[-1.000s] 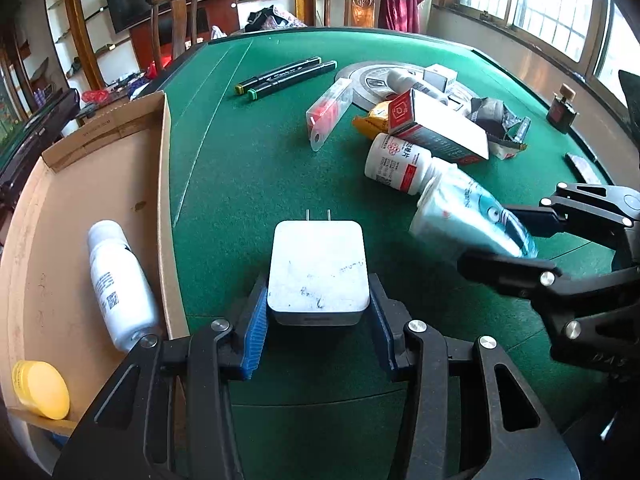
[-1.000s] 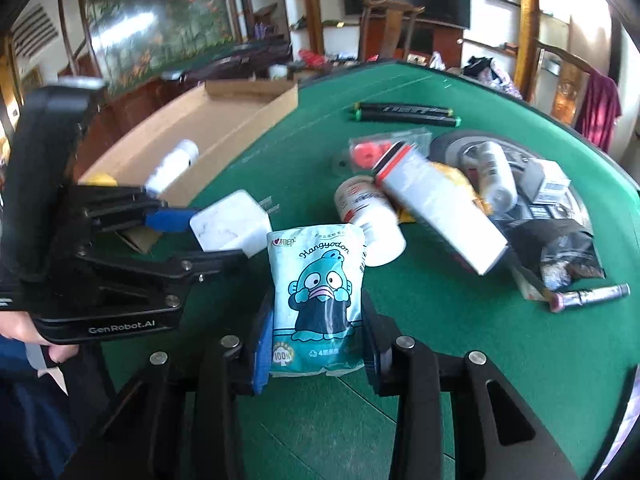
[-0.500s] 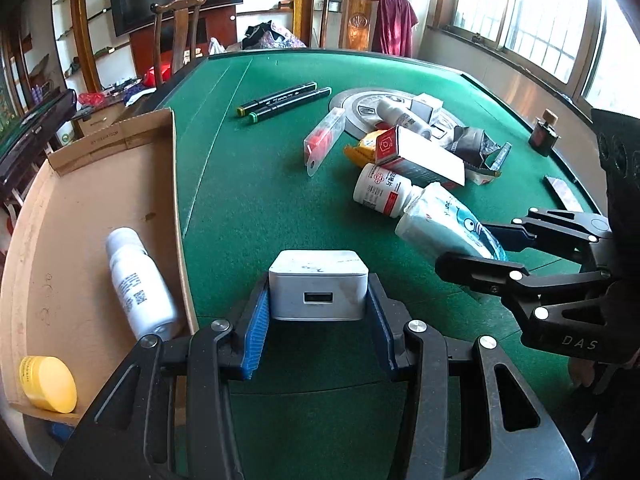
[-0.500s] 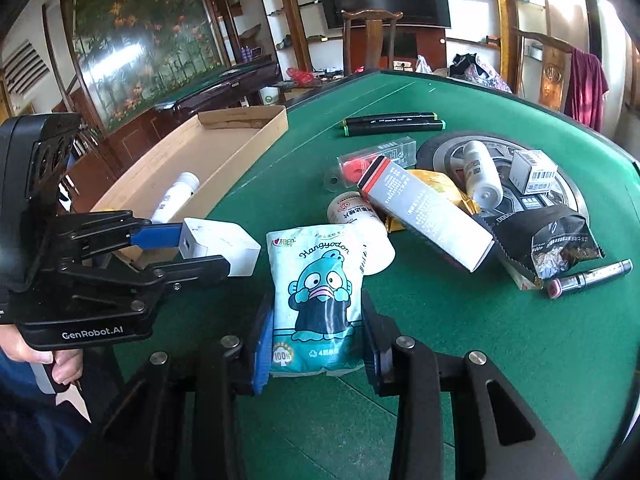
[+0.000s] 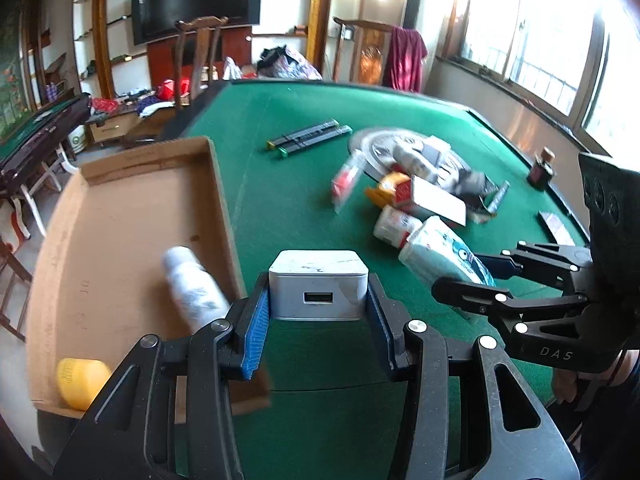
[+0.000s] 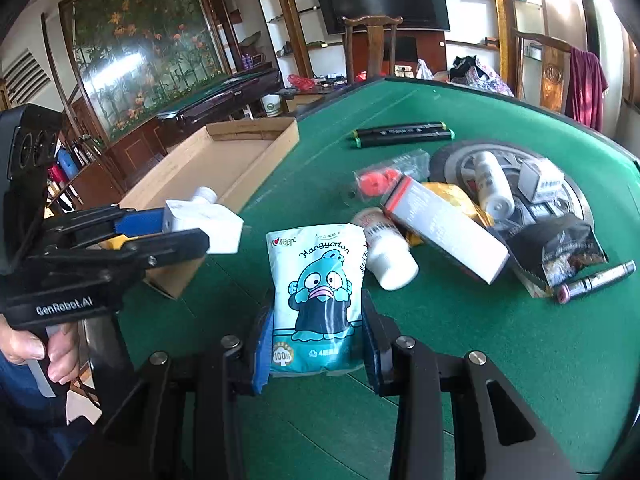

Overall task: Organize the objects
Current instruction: 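Lower the charger into the tray with left gripper while right drops the tissue pack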

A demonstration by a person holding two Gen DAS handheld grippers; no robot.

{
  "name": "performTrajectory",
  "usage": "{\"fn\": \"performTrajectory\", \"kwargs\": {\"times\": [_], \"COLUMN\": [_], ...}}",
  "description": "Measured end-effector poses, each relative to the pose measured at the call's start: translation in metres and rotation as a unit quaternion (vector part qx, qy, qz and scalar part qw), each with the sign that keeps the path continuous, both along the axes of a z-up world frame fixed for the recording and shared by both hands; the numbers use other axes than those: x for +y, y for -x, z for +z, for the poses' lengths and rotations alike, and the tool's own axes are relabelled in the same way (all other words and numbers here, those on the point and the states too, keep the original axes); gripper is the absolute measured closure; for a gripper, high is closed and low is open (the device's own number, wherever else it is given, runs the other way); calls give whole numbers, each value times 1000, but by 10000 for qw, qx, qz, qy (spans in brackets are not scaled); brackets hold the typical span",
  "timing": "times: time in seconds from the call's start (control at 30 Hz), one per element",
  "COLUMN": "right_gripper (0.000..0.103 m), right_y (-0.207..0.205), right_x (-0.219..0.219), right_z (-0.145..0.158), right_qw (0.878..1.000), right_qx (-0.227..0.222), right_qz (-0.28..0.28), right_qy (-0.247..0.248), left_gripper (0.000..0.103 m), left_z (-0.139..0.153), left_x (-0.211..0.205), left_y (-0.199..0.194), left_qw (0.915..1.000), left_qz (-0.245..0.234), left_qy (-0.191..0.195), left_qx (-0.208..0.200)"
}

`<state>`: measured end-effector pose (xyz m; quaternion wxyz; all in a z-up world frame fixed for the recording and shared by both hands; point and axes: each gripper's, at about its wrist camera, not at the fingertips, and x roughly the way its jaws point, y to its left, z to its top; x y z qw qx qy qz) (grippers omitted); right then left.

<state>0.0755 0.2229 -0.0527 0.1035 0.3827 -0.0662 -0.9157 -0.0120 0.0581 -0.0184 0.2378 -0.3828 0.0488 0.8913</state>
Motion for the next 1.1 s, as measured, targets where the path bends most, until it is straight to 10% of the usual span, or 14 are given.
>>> {"fn": "performTrajectory", "kwargs": {"times": [0.53, 1.1], "right_gripper": [66, 65], "right_y": [107, 260], "right_x": [-84, -120], "right_z": [46, 6], "right_qw": [9994, 9943], "right_qx": [-119, -1052], "right_qz": [325, -163], "right_qy": [88, 86], "left_gripper": [58, 58], "left_z": [2, -31], "left_x": [-97, -93], "left_y": [58, 127], "left_qw": [9938, 9852], "left_qz": [1069, 1254], "left_qy": [-274, -644], "left_qx": [-112, -976]}}
